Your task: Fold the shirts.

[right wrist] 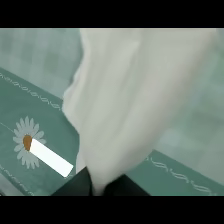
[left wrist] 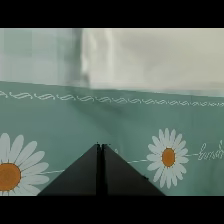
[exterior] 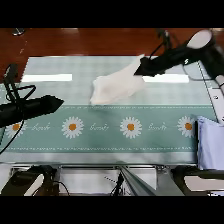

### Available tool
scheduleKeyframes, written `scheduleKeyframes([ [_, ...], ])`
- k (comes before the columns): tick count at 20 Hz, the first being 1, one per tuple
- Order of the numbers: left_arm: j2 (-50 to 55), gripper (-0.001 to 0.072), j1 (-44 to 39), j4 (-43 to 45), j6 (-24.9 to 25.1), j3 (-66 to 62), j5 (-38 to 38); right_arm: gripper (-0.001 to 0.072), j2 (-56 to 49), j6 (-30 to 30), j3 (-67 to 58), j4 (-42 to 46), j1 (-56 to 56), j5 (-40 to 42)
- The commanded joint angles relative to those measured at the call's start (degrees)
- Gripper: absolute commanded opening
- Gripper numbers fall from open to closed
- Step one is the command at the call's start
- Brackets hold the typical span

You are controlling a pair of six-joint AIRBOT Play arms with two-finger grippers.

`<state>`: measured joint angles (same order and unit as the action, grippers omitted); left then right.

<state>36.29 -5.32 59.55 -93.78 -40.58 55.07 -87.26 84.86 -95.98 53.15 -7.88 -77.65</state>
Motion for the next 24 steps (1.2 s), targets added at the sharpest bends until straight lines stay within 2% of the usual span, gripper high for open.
scheduleKeyframes([
  [1, 0.04, 0.0024, -0.87, -0.26, 0.02, 0.00, 0.00, 0.0027, 0.35, 8.07, -16.59, 9.55, 4.11, -12.13],
  [4, 0.04, 0.0024, -2.12, -0.26, 0.02, 0.00, 0.00, 0.0027, 2.16, 11.17, -21.09, 9.46, 11.54, -17.09],
  [9, 0.04, 0.0024, -2.69, -0.26, 0.02, 0.00, -0.39, 0.0027, 7.61, 14.91, -21.07, 6.40, 29.07, -23.71],
  [12, 0.04, 0.0024, -2.67, -0.26, 0.02, 0.00, -0.70, 0.0027, 11.23, 15.85, -19.61, 8.96, 38.64, -28.72],
  [21, 0.04, 0.0024, -2.69, -0.28, 0.02, 0.00, -0.70, 0.0028, 38.29, 17.07, 12.98, 23.32, 61.75, -28.72],
  [24, 0.04, 0.0024, -2.69, -0.28, 0.02, 0.00, -0.70, 0.0028, 46.16, 14.62, 20.41, 35.52, 68.59, -28.70],
])
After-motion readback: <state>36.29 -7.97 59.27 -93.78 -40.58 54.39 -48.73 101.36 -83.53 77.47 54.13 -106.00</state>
